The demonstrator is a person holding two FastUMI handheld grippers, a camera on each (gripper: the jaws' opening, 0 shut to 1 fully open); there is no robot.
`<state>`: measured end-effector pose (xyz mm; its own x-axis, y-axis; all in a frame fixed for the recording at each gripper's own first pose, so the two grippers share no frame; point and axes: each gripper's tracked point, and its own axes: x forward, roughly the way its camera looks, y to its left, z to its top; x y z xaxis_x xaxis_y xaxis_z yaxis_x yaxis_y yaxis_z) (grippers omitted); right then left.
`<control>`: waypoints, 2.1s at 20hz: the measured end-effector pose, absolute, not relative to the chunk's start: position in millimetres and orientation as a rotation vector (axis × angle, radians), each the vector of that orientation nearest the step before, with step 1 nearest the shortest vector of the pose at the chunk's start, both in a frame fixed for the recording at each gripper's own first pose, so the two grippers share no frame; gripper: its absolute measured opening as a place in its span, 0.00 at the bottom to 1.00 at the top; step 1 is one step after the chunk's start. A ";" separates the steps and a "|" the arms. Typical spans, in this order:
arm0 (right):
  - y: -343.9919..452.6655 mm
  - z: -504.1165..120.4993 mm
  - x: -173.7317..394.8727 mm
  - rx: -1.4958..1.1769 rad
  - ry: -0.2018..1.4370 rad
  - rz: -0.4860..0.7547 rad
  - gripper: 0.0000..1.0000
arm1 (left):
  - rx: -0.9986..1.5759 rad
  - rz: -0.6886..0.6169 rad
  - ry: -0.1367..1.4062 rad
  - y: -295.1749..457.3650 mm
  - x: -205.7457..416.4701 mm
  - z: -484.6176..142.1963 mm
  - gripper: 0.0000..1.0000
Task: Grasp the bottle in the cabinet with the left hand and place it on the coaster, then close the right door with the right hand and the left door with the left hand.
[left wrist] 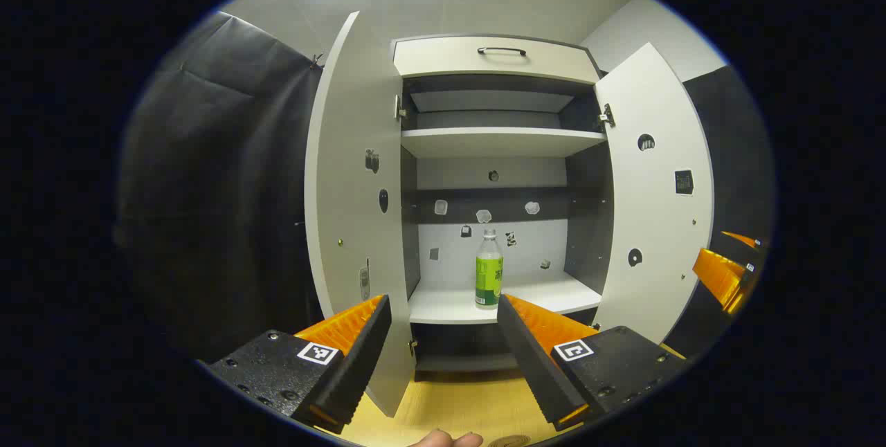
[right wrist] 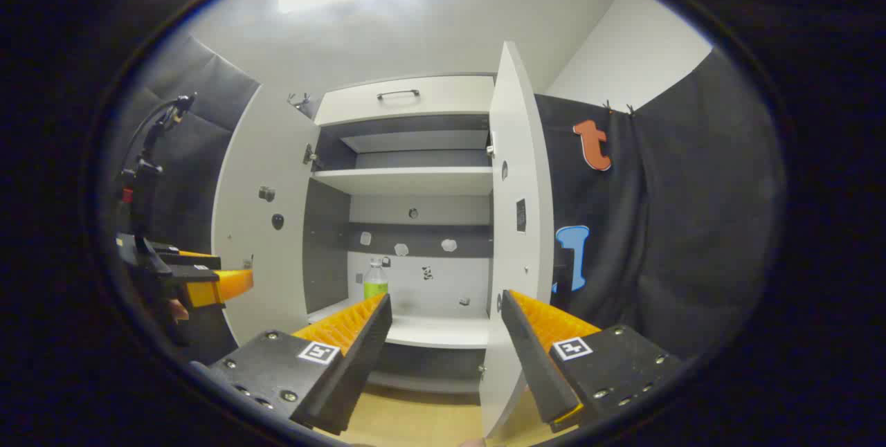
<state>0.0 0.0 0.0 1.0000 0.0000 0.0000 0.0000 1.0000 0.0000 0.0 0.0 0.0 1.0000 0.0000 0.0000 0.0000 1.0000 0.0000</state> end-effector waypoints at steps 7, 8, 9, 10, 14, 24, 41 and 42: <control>-5.5 21.7 5.1 -0.026 -0.017 0.009 0.93 | -0.008 0.003 0.008 -8.8 1.9 3.3 0.97; -6.4 21.0 7.3 -0.030 -0.012 0.005 0.94 | -0.005 -0.001 -0.002 -9.7 5.9 7.2 0.97; -9.0 18.5 9.3 -0.036 -0.006 -0.006 0.94 | -0.006 -0.004 -0.004 -10.6 10.3 8.5 0.97; -11.0 16.0 11.5 -0.039 -0.001 -0.017 0.93 | -0.011 -0.014 -0.002 -12.3 16.4 8.4 0.97; -7.4 13.0 27.8 -0.025 0.015 -0.036 0.93 | -0.029 -0.057 0.019 -18.5 47.4 5.1 0.97; -1.4 3.8 63.1 -0.025 0.030 -0.093 0.96 | -0.028 -0.124 0.069 -33.8 162.9 -35.5 0.98; 15.5 -29.3 97.2 -0.086 0.091 -0.056 0.96 | -0.064 -0.186 0.097 -93.1 325.0 -74.0 0.99; 15.2 -30.8 97.6 -0.097 0.095 -0.054 0.96 | -0.057 -0.183 0.100 -93.7 331.5 -75.9 0.99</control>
<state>97.6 15.2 -30.8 0.9940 -0.0585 -0.0925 0.0493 0.9939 -0.0988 331.5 -93.7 -75.9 0.9784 -0.1840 -0.0943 0.1783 0.9818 -0.0655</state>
